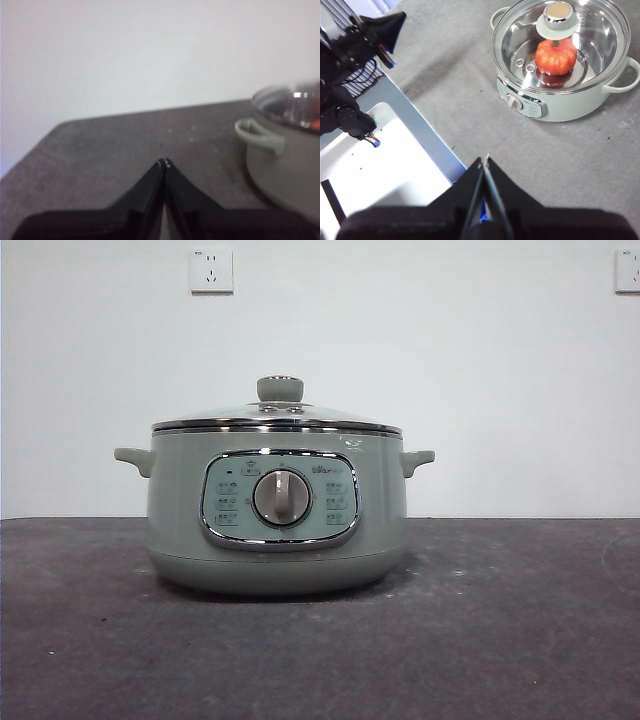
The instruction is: Pick up the pumpkin,open the lid,put the pumpkin in the pot,close the lid
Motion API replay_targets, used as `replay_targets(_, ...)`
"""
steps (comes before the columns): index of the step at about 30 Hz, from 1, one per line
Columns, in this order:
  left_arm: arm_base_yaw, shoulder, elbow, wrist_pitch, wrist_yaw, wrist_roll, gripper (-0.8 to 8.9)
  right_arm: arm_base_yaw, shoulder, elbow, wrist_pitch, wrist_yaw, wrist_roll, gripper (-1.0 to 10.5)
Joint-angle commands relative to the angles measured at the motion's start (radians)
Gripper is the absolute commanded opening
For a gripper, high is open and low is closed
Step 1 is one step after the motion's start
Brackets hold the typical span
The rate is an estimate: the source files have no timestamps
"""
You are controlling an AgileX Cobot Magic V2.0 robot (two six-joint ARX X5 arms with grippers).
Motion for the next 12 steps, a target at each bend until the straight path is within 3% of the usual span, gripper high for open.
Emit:
replay_targets(1,0.003,-0.015,-0.031,-0.003,-0.003,-0.013,-0.04,0.002,-0.007,-0.001,-0.017,0.002,0.01,0.0)
replay_targets(12,0.012,-0.048,-0.053,-0.2,0.002,-0.04,-0.04,0.002,-0.009,-0.001,-0.017,0.002,0.01,0.0)
